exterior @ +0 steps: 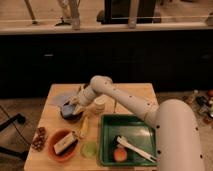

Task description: Wipe purple bowl with sponge

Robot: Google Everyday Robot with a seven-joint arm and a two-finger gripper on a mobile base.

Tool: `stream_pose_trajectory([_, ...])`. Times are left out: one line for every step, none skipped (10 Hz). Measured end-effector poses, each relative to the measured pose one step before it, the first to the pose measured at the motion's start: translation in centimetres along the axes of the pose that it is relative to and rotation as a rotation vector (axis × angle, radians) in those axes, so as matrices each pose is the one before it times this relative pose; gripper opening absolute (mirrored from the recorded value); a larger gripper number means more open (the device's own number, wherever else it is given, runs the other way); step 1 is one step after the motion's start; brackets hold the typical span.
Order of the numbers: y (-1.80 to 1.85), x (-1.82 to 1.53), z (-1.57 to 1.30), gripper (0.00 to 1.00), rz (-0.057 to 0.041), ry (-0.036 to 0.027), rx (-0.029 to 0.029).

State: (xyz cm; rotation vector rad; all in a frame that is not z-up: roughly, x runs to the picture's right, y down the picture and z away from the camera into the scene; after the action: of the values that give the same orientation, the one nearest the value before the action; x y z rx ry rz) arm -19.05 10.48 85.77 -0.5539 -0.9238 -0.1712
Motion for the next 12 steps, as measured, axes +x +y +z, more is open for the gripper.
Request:
stream_pose_trajectory([-0.386,0.060,0.349,0.00,-0.00271,-0.00583,-0.00452])
stream_pose_trajectory([-0.372,-0.170,0.468,0.00,-0.00683,-0.00950,-0.00599])
stream_pose_trajectory([-0.153,-0.304,0.394,0.00,-0.00803,-0.00824,-0.00573])
stream_pose_trajectory([-0.065,-0.588,0.394,0.00,-0.01200,-0.01113,-0.00618])
stream_pose_trajectory([0.205,-0.645,0.224,0.00,-0.01075,-0.01147,-0.00363])
stream_pose_trajectory([0.431,-0.402,-0.060,0.00,-0.00597,-0.00473,-0.00123])
stream_pose_trajectory([0.377,-0.246,-0.175,0.00,-0.00359,-0.00210,0.00192])
stream_pose_trajectory([0.563,-0.136,-0.330,0.00,0.00185,0.00049,0.00313])
stream_pose_trajectory([1.044,-0.079,-0.718,0.00,0.00816,0.00392,0.00394])
stream_pose_trajectory([0.505,0.164,-0.468,0.00,0.00709,0.00428,0.00365])
stream_pose_trajectory([0.436,0.347,-0.660,0.00,0.00938,0.00624,0.00618])
stream_pose_trajectory([0.075,0.506,-0.526,0.00,0.00943,0.00640,0.00659])
